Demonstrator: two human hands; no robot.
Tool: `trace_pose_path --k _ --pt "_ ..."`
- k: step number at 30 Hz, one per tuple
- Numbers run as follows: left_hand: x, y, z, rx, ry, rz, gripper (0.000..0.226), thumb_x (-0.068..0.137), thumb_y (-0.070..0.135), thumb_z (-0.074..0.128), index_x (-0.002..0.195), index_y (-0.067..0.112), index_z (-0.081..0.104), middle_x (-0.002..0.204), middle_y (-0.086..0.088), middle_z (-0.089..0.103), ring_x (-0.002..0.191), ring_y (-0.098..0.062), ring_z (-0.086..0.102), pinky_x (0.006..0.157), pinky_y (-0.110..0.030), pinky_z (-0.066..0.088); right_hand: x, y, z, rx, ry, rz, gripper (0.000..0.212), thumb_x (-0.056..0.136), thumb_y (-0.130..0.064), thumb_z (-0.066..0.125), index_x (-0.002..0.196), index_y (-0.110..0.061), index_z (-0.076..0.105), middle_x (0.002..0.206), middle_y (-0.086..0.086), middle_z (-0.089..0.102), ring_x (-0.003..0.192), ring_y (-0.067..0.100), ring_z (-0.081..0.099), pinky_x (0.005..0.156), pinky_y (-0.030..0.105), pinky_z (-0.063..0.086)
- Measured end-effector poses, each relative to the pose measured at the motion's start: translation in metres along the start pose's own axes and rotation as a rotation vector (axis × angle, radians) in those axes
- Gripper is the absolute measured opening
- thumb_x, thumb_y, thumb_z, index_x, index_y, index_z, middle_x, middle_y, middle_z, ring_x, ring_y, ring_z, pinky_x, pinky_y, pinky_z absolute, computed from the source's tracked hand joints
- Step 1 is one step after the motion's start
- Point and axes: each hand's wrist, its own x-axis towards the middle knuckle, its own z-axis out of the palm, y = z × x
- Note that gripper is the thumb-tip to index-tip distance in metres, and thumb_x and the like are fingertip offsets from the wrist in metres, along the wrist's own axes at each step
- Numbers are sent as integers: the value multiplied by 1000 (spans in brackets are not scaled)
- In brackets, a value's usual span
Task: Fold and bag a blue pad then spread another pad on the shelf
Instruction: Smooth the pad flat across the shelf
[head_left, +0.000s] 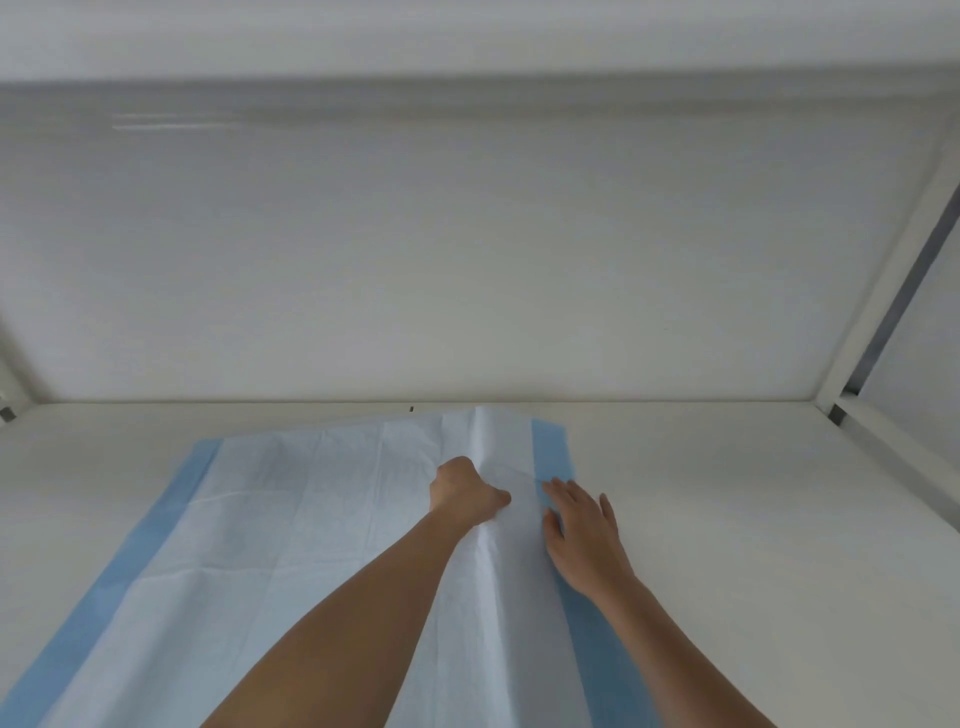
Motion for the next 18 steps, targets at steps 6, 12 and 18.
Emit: trace_pose_path --k 6,12,18 --pt "-5 6 -17 -81 1 -11 26 73 19 71 69 11 46 64 -3 55 51 -14 55 48 -22 44 14 -22 -1 213 -9 17 45 102 -21 29 147 -16 31 155 1 30 144 15 22 120 37 8" --pt "-9 10 -35 -137 -25 -16 28 73 18 72 73 10 45 66 -5 55 51 -15 53 49 -24 44 22 -51 -30 898 -78 258 47 102 -38 29 146 -20 35 150 -5 35 136 12 34 101 19 24" --pt "-13 14 -50 -170 -49 -28 28 72 19 73 76 7 48 65 -7 55 50 -16 51 45 -22 40 22 -73 -45 1283 -182 274 57 102 -46 17 145 -14 35 140 -9 45 133 8 36 100 22 27"
